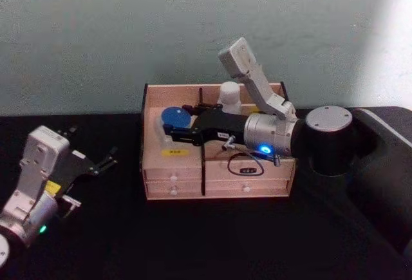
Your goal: Pick up the facial cleanser and watermelon frost from the table and place them into the tiered storage box.
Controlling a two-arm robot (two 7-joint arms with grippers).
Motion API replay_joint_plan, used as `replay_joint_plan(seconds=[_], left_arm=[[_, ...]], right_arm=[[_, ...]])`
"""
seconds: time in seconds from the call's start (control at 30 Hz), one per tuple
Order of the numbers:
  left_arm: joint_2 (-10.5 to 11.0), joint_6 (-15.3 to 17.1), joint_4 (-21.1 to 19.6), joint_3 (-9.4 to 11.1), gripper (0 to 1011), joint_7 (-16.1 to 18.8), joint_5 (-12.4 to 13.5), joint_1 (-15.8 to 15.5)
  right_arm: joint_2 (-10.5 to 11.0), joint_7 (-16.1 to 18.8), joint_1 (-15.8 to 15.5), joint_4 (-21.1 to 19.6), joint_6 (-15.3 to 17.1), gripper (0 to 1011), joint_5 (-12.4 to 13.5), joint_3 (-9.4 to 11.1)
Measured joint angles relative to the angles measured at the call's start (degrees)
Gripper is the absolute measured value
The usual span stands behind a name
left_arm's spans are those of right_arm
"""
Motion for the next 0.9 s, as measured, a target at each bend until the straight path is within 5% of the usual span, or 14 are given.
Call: replay_joint_plan(seconds=[0.9], left_arm=[[0.00, 0.00, 0.00, 0.00, 1001, 0.00, 0.00, 0.00]], right_arm=[[-0.20, -0.21, -0.34, 0.37, 0.40, 710, -1.14, 0.07]])
